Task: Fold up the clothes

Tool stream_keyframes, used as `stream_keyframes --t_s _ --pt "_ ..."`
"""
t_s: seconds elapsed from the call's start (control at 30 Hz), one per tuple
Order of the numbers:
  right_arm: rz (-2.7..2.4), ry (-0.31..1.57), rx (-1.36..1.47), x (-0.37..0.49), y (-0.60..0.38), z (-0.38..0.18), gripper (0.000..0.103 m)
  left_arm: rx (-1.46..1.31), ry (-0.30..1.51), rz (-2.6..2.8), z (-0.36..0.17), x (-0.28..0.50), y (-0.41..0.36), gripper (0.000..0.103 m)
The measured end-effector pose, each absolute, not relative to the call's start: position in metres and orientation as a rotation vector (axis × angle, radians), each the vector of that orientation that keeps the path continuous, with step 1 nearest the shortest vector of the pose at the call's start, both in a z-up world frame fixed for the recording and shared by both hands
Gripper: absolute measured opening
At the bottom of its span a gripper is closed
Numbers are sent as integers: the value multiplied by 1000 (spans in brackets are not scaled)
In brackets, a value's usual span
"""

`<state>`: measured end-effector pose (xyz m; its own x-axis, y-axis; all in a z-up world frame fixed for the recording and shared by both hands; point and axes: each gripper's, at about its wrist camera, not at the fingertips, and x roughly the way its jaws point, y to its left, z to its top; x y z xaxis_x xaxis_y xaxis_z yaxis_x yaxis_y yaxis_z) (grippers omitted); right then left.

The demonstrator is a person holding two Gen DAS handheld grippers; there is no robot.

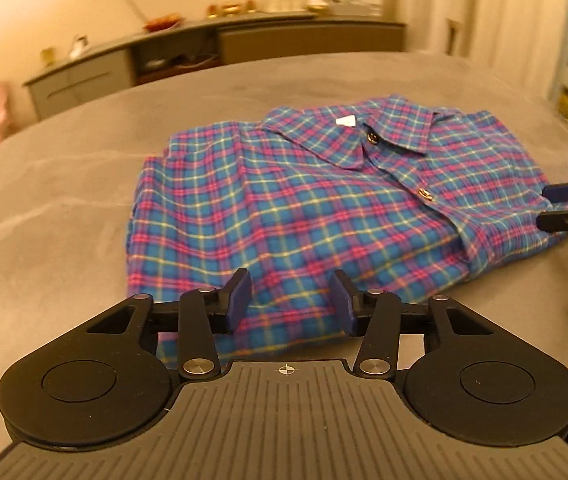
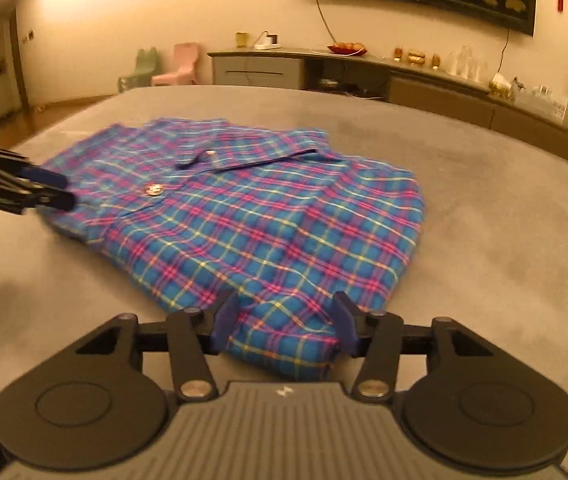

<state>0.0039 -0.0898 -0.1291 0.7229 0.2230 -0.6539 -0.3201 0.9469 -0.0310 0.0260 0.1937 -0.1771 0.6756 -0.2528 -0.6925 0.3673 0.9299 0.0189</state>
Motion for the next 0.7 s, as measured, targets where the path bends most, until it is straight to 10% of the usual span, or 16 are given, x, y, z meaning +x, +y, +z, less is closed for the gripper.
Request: stream_keyframes --t_s 0.27,0.7 --pt "263 681 -142 112 -102 -142 59 221 712 -213 -191 103 167 60" --pt "122 563 306 27 -178 -147 59 95 743 -90 -163 90 176 59"
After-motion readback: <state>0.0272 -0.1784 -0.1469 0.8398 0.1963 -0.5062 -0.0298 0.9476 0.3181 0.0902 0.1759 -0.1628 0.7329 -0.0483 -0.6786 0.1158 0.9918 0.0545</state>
